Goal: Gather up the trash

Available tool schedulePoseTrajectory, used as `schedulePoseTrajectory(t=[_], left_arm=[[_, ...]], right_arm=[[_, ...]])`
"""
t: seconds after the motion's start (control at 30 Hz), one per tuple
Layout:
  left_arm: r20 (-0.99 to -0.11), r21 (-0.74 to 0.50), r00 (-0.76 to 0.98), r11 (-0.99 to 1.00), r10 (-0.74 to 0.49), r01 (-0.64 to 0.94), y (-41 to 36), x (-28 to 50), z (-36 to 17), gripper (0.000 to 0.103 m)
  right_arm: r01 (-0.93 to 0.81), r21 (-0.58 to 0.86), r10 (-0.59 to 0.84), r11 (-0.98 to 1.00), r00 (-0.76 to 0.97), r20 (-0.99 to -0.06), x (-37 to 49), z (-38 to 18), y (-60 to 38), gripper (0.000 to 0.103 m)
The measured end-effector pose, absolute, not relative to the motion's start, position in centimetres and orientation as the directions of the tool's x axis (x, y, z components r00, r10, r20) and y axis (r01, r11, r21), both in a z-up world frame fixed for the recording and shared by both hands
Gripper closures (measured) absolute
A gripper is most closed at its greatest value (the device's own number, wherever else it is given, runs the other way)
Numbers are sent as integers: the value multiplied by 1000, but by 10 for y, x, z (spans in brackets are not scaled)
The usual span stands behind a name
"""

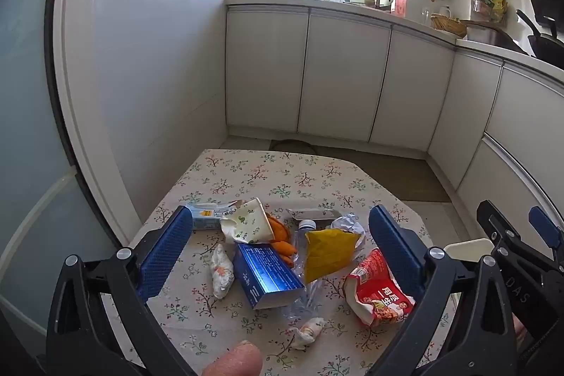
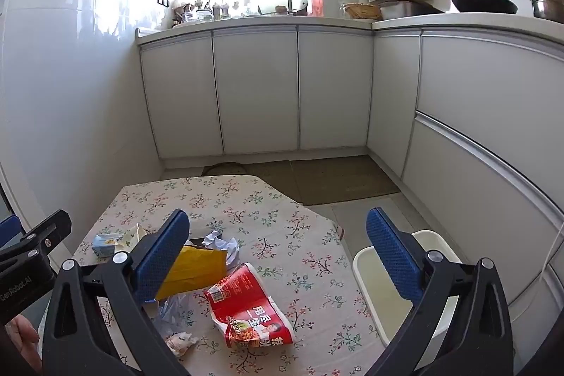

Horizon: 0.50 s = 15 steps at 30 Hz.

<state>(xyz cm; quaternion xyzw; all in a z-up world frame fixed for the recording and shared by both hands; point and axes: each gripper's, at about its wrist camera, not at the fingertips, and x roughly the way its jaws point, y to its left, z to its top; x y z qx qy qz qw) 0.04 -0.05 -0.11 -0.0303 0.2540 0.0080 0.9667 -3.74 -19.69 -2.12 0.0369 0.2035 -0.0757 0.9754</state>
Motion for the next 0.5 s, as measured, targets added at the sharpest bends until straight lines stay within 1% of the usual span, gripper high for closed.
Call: schedulePoseTrajectory(t=[0.2, 0.5], left_arm=[[-496, -71, 868, 997, -13, -26, 2, -4, 5, 7], [-513, -73, 858, 997, -5, -38, 3, 4, -4, 7]], right_arm=[[163, 41, -132, 986, 903, -409, -37, -22, -199, 5], [162, 33, -134, 986, 899, -417, -38, -18, -202, 5]])
